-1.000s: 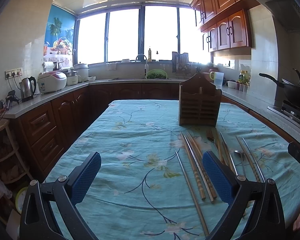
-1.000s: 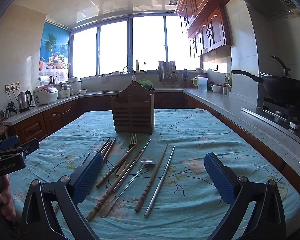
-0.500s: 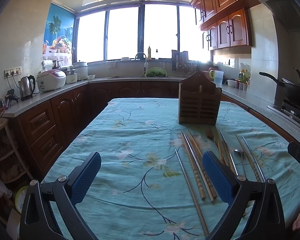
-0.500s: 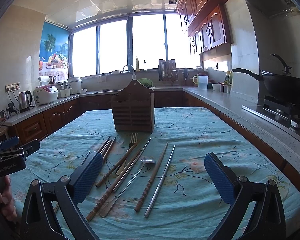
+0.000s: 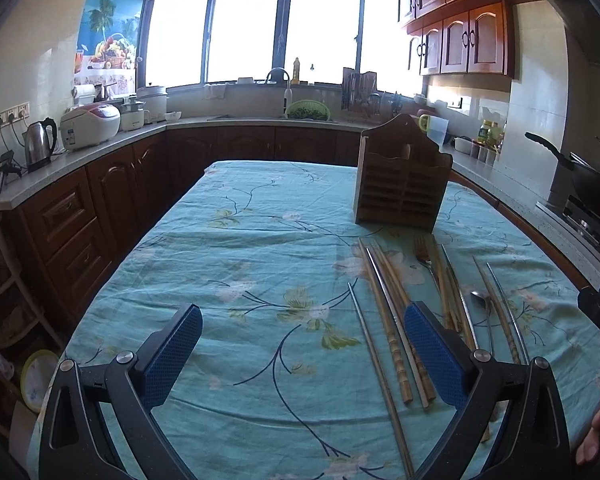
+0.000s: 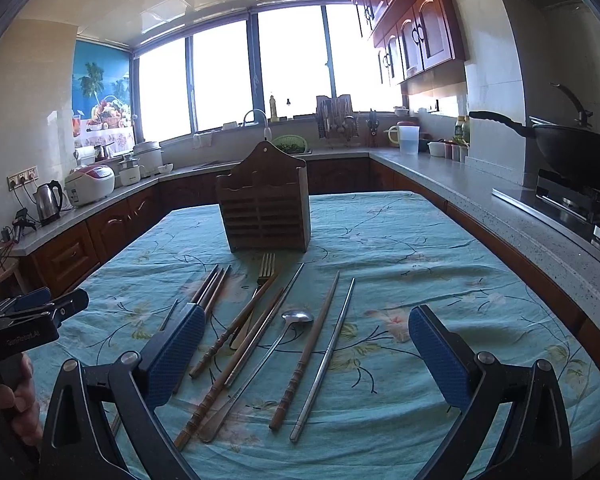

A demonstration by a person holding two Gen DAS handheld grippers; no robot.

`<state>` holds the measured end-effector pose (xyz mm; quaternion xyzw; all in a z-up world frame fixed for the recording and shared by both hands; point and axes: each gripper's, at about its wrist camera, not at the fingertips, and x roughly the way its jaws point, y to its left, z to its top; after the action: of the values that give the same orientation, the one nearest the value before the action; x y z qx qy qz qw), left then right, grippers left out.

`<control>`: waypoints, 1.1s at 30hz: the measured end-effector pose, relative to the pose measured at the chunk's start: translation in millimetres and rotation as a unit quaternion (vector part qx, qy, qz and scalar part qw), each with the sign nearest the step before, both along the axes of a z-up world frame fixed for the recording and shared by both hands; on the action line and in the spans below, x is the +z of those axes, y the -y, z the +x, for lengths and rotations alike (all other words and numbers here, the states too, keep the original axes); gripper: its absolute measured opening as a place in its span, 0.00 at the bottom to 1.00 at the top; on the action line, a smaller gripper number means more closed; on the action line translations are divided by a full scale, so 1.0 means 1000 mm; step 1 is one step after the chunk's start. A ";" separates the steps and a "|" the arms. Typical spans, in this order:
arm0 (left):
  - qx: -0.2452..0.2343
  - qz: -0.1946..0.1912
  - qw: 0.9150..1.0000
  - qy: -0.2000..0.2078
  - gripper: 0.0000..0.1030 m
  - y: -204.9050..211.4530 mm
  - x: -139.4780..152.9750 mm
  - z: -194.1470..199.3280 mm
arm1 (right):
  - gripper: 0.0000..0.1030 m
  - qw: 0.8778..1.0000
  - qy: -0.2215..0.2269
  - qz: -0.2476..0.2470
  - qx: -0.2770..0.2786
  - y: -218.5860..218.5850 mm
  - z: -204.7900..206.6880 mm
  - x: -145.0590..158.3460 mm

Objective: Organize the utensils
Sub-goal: 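Close the left gripper on a wooden chopstick while the right gripper grasps another chopstick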

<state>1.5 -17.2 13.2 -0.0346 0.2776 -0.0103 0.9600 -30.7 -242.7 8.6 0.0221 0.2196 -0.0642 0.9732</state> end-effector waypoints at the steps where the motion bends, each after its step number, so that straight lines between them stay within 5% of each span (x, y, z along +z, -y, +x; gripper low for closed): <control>1: -0.002 -0.001 1.000 -0.008 0.98 -0.001 0.001 0.005 | 0.99 1.000 -0.010 0.001 -0.002 0.002 0.003 0.000; 8: -0.014 -0.003 0.997 -0.070 0.98 0.003 0.004 0.047 | 0.98 0.997 -0.066 0.036 -0.008 0.020 0.035 -0.006; 18: -0.060 -0.002 0.987 -0.147 0.75 0.020 0.002 0.105 | 0.53 0.985 -0.153 0.083 -0.010 0.049 0.109 -0.023; 27: -0.091 0.021 0.975 -0.203 0.51 0.042 -0.016 0.142 | 0.33 0.972 -0.212 0.102 -0.006 0.059 0.161 -0.048; 33: -0.097 0.030 0.969 -0.226 0.38 0.045 -0.030 0.162 | 0.26 0.964 -0.255 0.073 -0.017 0.065 0.190 -0.067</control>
<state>163.7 -62.5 -17.3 0.0197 0.4892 -0.0869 0.8676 159.0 -308.1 -58.3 0.0801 0.4640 -0.0682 0.8796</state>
